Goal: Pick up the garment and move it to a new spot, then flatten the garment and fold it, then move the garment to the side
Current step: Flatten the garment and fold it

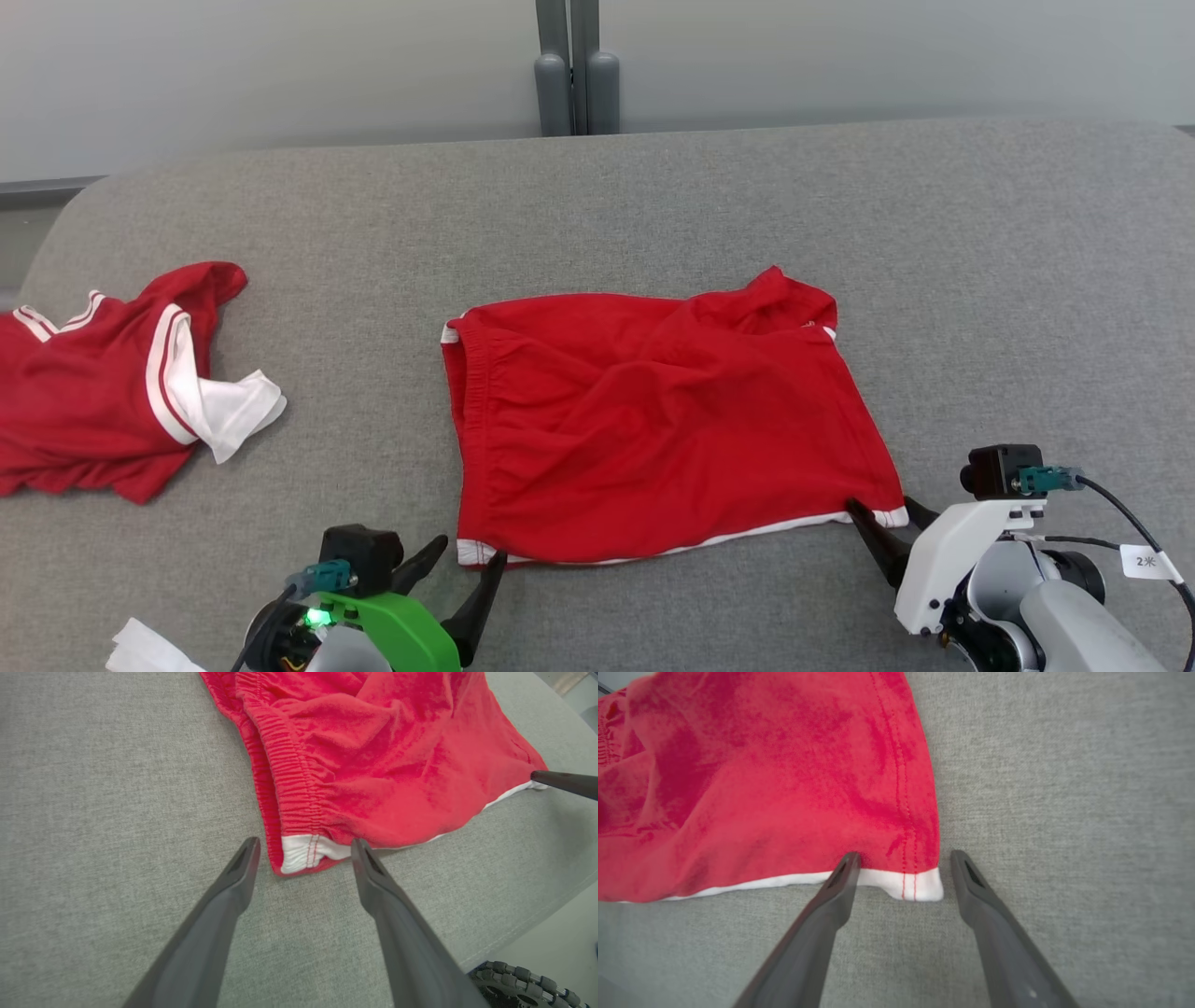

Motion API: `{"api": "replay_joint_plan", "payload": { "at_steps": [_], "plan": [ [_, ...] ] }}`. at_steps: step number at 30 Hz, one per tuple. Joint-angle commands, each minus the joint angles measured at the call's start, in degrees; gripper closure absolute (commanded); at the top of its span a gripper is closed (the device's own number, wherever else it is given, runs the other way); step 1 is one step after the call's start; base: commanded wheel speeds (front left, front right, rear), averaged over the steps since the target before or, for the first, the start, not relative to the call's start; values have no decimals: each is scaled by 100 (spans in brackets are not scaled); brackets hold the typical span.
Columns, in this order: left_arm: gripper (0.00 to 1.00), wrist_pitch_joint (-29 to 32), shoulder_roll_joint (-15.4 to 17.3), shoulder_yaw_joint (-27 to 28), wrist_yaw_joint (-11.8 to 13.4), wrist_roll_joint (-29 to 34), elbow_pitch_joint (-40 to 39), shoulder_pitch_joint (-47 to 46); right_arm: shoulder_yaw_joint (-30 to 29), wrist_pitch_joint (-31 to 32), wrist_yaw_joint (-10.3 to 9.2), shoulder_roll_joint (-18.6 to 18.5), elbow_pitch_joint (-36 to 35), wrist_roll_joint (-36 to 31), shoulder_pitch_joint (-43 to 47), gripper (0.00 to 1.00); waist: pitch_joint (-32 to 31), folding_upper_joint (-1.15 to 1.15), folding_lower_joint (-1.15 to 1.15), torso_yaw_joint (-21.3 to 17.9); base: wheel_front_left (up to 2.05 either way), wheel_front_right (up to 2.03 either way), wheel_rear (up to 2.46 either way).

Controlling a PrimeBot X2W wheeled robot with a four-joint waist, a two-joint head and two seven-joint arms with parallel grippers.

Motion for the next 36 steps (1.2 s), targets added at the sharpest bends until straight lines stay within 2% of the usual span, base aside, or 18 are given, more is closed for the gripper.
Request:
{"api": "replay_joint_plan", "payload": {
  "at_steps": [1,10,11,12,13,14,15,16,17,22,29,36],
  "plan": [
    [0,-63,50,-41,-19,-52,27,-127,39,24,3,3,65,54,-53,0,70,0,0,14,0,0,0],
    [0,-164,139,-440,-21,-255,445,-449,323,-22,3,21,239,264,-206,0,246,0,0,-11,0,0,0],
    [7,-163,148,-473,-21,-272,475,-470,351,-34,3,17,249,286,-215,0,251,0,0,-14,0,0,0],
    [23,-170,161,-513,-21,-278,509,-499,388,-47,3,12,271,316,-233,0,253,0,0,-16,0,0,0],
    [36,-179,172,-534,-21,-304,531,-517,422,-58,3,9,286,350,-243,13,255,0,0,-19,0,0,0],
    [57,-205,185,-560,-21,-331,559,-532,463,-60,3,3,296,377,-253,33,252,0,0,-22,0,0,0],
    [77,-226,193,-588,-21,-342,577,-544,501,-71,3,3,299,411,-257,60,247,0,0,-24,0,0,0],
    [100,-256,201,-621,-22,-357,583,-573,553,-88,4,5,302,440,-256,73,238,0,0,-28,0,0,0],
    [100,-286,207,-642,-22,-386,594,-586,593,-104,3,-5,302,470,-253,100,226,0,0,-30,0,0,0],
    [100,-418,288,-704,-22,-462,638,-571,743,-389,3,-126,133,670,-263,100,129,0,0,-38,0,0,0],
    [100,-619,420,-650,15,-423,438,-514,866,-694,3,-339,-434,1332,-156,100,46,0,0,-72,0,0,0],
    [100,-459,672,-580,15,-267,5,-1218,871,-878,3,-640,-1051,1905,-658,100,423,0,0,-122,0,0,0]
  ]
}}
